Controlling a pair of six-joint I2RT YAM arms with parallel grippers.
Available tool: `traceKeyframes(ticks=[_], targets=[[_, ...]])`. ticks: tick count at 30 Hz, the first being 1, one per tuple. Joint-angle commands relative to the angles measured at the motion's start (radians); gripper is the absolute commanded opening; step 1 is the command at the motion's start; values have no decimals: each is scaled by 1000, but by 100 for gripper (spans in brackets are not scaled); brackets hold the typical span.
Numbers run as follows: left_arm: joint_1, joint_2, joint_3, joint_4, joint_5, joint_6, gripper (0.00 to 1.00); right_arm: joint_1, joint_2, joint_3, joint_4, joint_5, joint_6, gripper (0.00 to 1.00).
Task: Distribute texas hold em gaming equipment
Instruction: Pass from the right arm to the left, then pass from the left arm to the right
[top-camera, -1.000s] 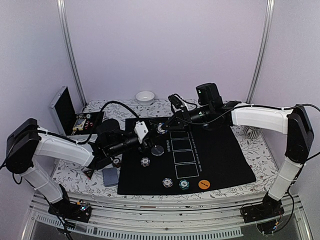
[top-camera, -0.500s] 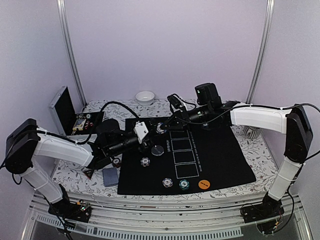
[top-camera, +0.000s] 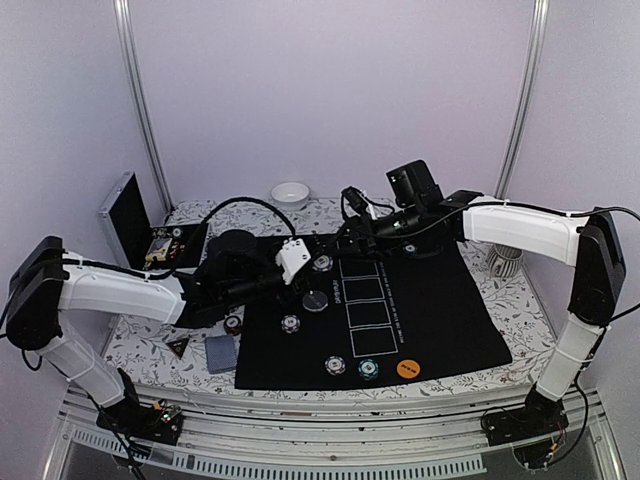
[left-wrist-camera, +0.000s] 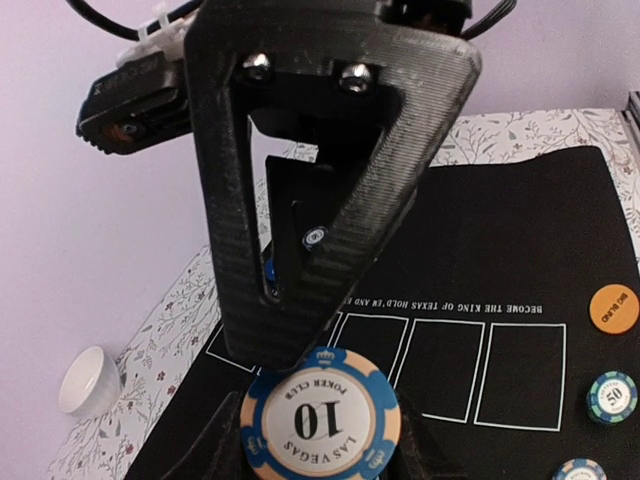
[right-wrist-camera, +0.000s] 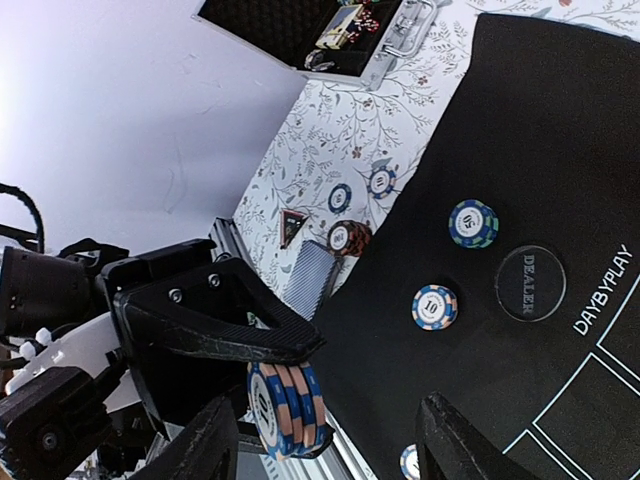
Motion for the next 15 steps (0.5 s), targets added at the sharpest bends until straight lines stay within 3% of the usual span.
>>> traceKeyframes(ticks=[1, 7, 15], targets=[[-25, -1, 57, -110, -84, -18, 0, 1, 1, 31, -67, 62, -60, 64], [-42, 11, 83, -123, -98, -5, 0, 7, 35, 33, -46, -17, -77, 62], [-63, 65, 159, -220, -173, -3, 0, 13, 23, 33, -51, 81, -85, 63]])
